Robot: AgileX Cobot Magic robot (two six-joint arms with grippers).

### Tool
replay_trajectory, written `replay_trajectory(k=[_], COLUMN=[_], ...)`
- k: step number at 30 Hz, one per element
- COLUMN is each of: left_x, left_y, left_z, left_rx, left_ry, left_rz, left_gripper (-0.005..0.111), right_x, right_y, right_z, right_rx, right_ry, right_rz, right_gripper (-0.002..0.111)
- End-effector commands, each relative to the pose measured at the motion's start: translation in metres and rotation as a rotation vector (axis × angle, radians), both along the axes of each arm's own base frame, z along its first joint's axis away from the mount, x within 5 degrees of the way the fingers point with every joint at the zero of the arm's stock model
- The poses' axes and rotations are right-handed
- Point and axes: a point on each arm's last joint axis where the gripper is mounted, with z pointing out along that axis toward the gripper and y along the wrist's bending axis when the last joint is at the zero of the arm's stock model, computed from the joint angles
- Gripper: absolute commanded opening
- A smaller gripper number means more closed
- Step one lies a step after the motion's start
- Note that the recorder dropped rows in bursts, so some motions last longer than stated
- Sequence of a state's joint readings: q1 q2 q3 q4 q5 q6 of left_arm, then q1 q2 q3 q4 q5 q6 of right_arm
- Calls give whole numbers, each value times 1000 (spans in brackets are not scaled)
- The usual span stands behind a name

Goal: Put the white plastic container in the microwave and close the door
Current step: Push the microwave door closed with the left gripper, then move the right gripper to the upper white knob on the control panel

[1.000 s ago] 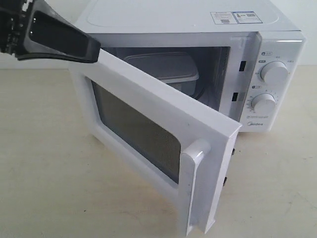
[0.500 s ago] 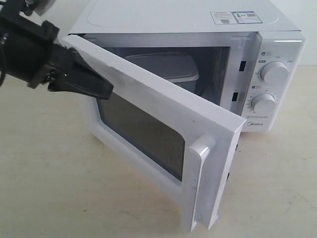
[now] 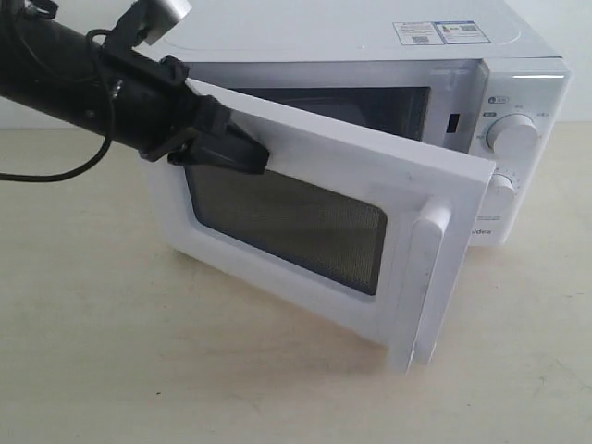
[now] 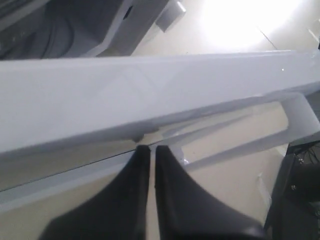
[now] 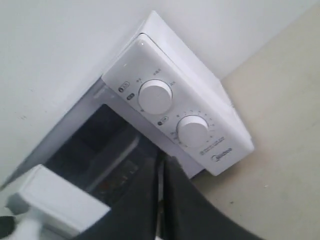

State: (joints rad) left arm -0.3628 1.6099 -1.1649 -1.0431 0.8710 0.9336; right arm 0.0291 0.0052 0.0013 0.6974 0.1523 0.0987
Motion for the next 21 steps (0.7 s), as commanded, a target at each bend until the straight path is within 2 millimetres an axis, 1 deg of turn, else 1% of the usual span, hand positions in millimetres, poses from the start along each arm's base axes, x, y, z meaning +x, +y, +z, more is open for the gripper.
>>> replay_trajectory(k=[1, 3, 5, 6, 7, 8, 10, 12, 13, 14, 15, 16, 17, 18, 19, 20, 21], left_x=[3, -2, -10, -15, -21, -25, -37, -49, -55, -59, -65, -70, -75, -80, -85, -89, -93], left_y=[-6, -4, -1, 1, 3, 5, 11, 17, 20, 22, 25, 28, 31, 33, 35, 38, 40], left_z=[15, 24, 33, 40, 47, 53, 69, 84, 90, 94, 100, 106, 111, 115, 119, 123, 126], left_rx=[-30, -17, -1, -2, -3, -2, 1, 4, 8, 10, 13, 14, 16, 16, 16, 15, 16], left_ry=[-14, -21, -29, -38, -55, -77, -132, -180, -198, -209, -222, -243, -265, -284, -299, -313, -321], left_rz=[-32, -54, -65, -70, -80, -83, -84, -76, -69, -61, -52, -48, -45, -45, -39, -33, -27], left_gripper=[4, 4, 4, 4, 4, 4, 4, 4, 4, 4, 4, 4, 4, 4, 4, 4, 4], right_x=[-1, -1, 0, 0, 0, -2, -7, -17, -20, -22, -23, -23, -23, -21, -18, -14, -6], right_y=[3, 2, -1, -2, -1, 2, 8, 12, 15, 18, 23, 29, 35, 41, 45, 47, 46], right_z=[5, 6, 8, 9, 8, 13, 35, 66, 81, 92, 109, 118, 129, 138, 144, 148, 152], right_rx=[417, 475, 645, 625, 545, 441, 264, 48, -30, -112, -185, -249, -273, -256, -235, -248, -243], right_ry=[6, 0, -10, -21, -21, -30, -88, -198, -233, -253, -267, -267, -269, -262, -247, -242, -233], right_rz=[28, 23, -6, -17, -7, 25, 99, 149, 169, 204, 256, 321, 395, 476, 532, 557, 540], right_gripper=[0, 0, 0, 0, 0, 0, 0, 0, 0, 0, 0, 0, 0, 0, 0, 0, 0])
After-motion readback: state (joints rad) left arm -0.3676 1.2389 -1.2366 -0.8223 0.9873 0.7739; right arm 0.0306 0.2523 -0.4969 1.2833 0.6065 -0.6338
